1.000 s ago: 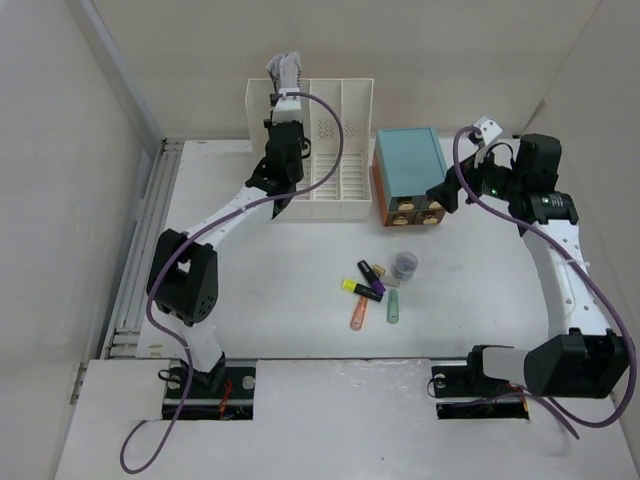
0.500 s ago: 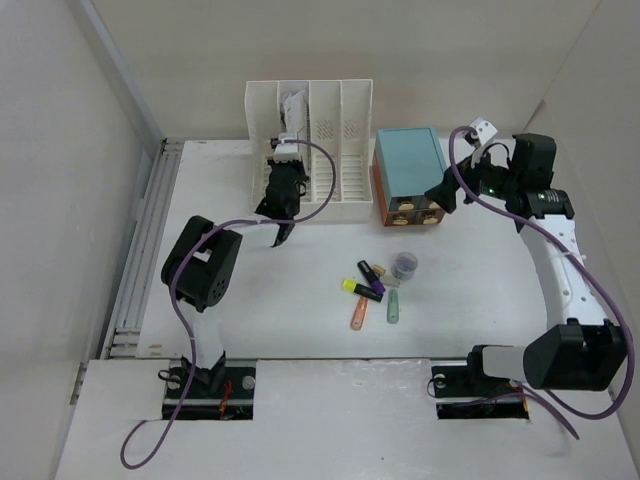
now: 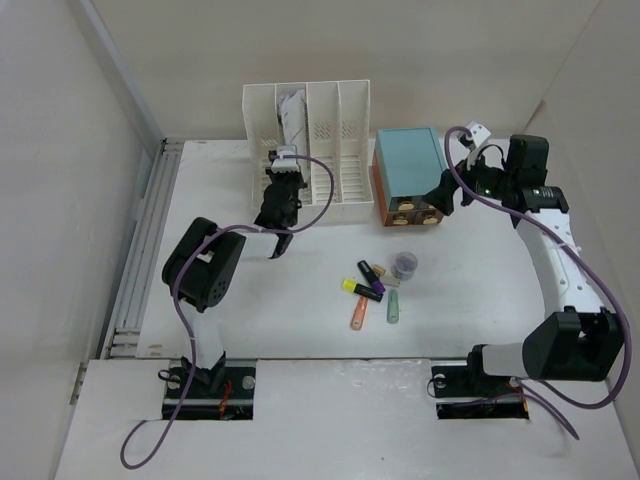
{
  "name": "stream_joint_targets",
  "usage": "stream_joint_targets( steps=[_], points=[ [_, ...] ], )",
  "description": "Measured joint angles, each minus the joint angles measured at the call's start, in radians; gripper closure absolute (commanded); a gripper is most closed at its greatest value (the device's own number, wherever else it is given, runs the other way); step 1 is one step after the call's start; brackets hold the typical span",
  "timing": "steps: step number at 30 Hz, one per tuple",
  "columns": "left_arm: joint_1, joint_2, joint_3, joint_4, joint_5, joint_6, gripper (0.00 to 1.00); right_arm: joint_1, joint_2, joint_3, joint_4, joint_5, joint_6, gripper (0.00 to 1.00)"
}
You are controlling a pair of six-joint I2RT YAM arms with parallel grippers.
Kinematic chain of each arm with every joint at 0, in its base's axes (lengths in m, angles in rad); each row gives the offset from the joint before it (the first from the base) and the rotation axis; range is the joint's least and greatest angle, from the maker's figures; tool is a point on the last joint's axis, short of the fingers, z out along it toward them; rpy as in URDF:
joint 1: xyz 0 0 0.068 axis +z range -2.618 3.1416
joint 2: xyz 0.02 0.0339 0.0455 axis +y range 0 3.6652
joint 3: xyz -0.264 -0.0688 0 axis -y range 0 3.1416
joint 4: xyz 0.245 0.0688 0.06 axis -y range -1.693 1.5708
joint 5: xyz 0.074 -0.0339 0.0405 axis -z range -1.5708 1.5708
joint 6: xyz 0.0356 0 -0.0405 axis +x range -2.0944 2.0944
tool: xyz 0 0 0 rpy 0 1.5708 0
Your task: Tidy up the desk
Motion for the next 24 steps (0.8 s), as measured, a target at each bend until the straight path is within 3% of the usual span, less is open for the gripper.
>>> stream_joint_targets(
  steps=[24],
  points=[
    [-0.011,0.092,0.082,-0.037,-0.014,0.141,1.00,0.000,0.036,0.000,-0.045,-0.037,-0.034,0.00]
  ],
)
